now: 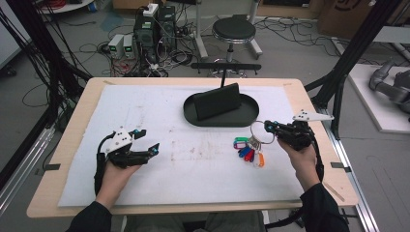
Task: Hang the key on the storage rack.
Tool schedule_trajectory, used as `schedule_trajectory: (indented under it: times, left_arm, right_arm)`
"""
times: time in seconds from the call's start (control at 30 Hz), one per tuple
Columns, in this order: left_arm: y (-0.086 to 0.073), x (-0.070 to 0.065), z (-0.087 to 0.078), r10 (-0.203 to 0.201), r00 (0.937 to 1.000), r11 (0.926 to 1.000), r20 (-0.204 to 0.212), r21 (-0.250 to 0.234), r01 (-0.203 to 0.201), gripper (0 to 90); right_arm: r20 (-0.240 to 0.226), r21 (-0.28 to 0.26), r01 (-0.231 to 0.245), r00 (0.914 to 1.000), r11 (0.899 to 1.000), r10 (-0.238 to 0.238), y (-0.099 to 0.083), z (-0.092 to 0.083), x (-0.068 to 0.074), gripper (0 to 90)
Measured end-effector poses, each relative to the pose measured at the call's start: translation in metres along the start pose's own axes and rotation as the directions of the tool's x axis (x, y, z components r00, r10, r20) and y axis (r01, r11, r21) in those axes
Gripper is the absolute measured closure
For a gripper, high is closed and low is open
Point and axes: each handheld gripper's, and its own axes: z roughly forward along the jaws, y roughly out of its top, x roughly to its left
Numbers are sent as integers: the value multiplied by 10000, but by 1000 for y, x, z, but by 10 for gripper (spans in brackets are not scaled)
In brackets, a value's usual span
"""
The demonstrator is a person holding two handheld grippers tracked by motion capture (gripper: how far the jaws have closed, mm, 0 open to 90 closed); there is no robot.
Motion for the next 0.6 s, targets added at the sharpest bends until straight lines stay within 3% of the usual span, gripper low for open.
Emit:
schedule_trajectory:
  times: [0.5, 0.6]
  left_arm:
    - [0, -1, 5, 12, 9999, 10000, 111, 73, -12, 276]
    - [1, -1, 3, 35, 10000, 10000, -55, 58, -34, 280]
  right_arm:
    - [-375, -205, 602, 9974, 9980, -610, 35, -8, 0, 881]
    - [-402, -354, 688, 9967, 9970, -702, 44, -9, -1, 881]
